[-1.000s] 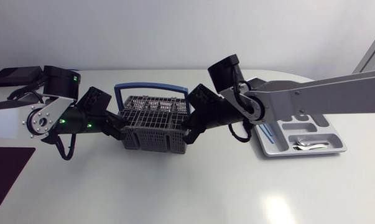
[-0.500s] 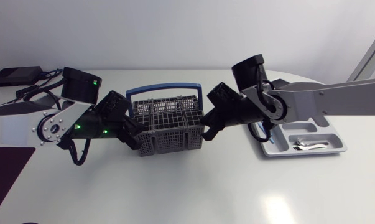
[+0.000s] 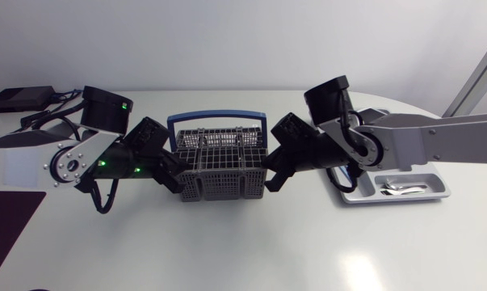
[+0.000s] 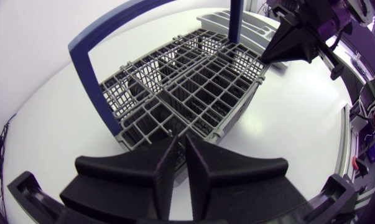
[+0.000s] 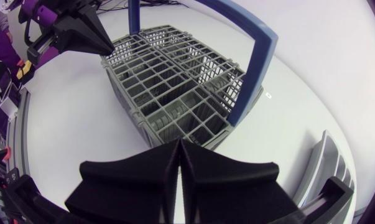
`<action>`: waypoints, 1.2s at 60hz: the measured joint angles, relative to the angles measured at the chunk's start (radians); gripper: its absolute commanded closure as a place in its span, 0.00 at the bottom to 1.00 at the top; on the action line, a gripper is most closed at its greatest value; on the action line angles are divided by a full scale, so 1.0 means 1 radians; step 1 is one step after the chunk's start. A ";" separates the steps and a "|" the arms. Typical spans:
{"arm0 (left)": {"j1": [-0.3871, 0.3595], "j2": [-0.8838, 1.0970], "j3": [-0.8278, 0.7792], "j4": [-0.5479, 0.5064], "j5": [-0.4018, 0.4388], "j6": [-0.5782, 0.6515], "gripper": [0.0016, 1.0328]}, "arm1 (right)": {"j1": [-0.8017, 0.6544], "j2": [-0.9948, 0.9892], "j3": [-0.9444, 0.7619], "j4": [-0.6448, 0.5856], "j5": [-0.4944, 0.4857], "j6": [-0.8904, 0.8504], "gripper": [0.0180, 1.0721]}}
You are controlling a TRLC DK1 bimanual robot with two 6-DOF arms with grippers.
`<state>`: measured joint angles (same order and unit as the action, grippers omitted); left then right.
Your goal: Unload the cutlery basket into the drawer organizer.
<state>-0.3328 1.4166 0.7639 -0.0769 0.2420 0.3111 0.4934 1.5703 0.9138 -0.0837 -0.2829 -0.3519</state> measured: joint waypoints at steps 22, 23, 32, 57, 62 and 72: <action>0.024 -0.049 0.000 -0.016 -0.008 -0.008 0.88 | 0.029 -0.058 -0.023 0.002 0.076 0.003 0.95; 0.026 -0.058 0.000 -0.018 -0.008 -0.009 0.88 | 0.029 -0.066 -0.024 0.002 0.079 0.004 0.95; 0.045 -0.163 0.000 -0.030 -0.011 -0.023 0.84 | 0.029 -0.155 -0.033 0.003 0.090 0.004 0.94; 0.199 -0.617 -0.070 -0.057 -0.012 -0.023 0.53 | -0.119 -0.531 -0.162 0.002 0.122 0.002 0.50; 0.238 -0.665 -0.100 -0.061 -0.011 -0.023 0.40 | -0.175 -0.571 -0.206 0.002 0.111 -0.006 0.34; 0.290 -0.734 -0.149 -0.083 -0.011 -0.023 0.04 | -0.247 -0.657 -0.288 0.002 0.100 -0.019 0.04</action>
<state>-0.0433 0.6827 0.6147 -0.1600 0.2306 0.2882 0.2466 0.9134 0.6254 -0.0818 -0.1829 -0.3714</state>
